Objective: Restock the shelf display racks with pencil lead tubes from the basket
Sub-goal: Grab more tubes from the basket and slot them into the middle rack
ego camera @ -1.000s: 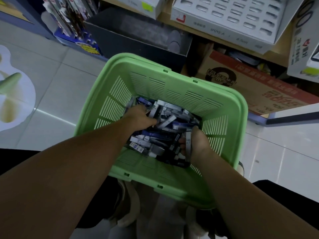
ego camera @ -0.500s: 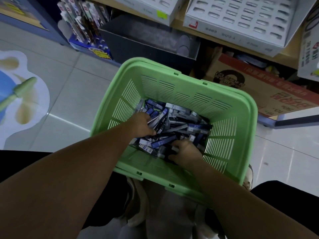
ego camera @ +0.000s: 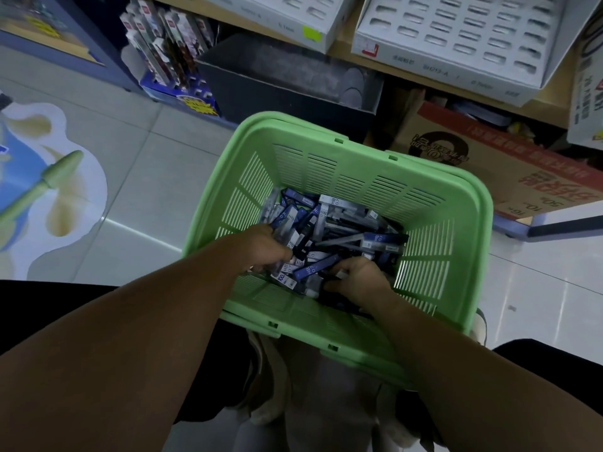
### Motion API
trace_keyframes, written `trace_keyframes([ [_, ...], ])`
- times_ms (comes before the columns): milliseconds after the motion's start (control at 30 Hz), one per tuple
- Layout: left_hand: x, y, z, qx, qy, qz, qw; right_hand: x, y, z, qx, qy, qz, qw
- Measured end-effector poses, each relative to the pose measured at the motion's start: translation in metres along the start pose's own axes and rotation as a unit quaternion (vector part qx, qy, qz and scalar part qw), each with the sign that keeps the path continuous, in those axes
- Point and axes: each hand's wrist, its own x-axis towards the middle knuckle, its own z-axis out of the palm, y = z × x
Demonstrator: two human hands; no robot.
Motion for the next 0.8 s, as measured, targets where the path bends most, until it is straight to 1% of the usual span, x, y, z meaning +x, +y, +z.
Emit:
trace_keyframes([
  [133,-0.013,-0.001,-0.007,0.007,-0.004,0.005,1.000,0.001,-0.009,0.007,0.017,-0.024,0.005,1.000],
  [233,-0.024,-0.006,-0.010,0.031,0.006,0.026,0.999,-0.001,-0.016,0.006,-0.030,-0.030,0.006,0.999],
  [333,-0.038,-0.008,-0.010,0.034,0.013,0.043,0.998,-0.004,-0.017,0.004,-0.052,-0.032,0.002,0.998],
  [433,-0.048,-0.010,-0.009,0.022,0.009,0.041,0.999,-0.008,-0.016,0.003,-0.080,-0.028,-0.006,0.996],
  [500,-0.050,-0.010,-0.010,0.013,-0.005,0.034,0.999,-0.010,-0.014,0.002,-0.091,-0.012,-0.006,0.996],
  [567,-0.051,-0.009,-0.010,0.000,-0.029,0.028,0.999,-0.013,-0.012,0.000,-0.133,0.000,0.004,0.991],
  [633,-0.051,-0.009,-0.010,-0.016,-0.040,0.026,0.999,-0.015,-0.008,0.000,-0.166,-0.015,0.013,0.986],
  [667,-0.051,-0.009,-0.010,-0.022,-0.042,0.026,0.999,-0.016,-0.006,0.001,-0.161,-0.031,0.015,0.986],
  [733,-0.050,-0.010,-0.009,-0.024,-0.047,0.030,0.998,-0.016,-0.006,0.001,-0.116,-0.057,0.015,0.991],
  [800,-0.049,-0.010,-0.009,-0.020,-0.047,0.029,0.998,-0.014,-0.006,-0.002,-0.071,-0.060,0.017,0.996],
])
